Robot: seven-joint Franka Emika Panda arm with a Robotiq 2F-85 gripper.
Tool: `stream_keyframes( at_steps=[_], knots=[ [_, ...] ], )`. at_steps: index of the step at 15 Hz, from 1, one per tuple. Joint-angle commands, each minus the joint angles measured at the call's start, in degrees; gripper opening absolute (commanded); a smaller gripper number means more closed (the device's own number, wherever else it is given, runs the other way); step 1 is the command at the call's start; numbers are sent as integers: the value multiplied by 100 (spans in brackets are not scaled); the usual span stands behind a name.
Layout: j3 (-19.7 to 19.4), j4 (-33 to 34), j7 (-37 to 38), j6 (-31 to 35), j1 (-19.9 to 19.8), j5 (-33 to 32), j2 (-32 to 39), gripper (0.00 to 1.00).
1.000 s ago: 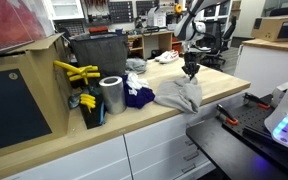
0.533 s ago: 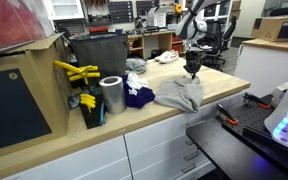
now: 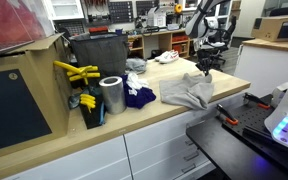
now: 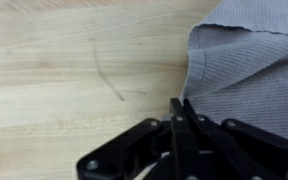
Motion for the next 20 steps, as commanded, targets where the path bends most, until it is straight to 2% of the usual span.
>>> stream_keyframes(
  at_steps=[1,5,6,7,8,9,10,14,18,20],
  knots=[
    [-98,-406,452,37,-5,-237,-399,1],
    [-172,-586,814,25,-13,-301,-549,1],
    [-180,-619,879,18,-11,-309,-581,6],
    [-186,-648,961,15,-12,-295,-606,13],
    [-191,-673,1024,2,-10,-289,-634,31],
    [-190,-699,1083,9,-11,-263,-653,32],
    [-188,-723,1142,19,-11,-249,-675,38],
    [-156,-753,1279,87,-15,-156,-814,68],
    [-34,-588,1241,146,-21,210,-1007,96],
    [53,-474,1257,175,27,365,-1077,100]
  ],
)
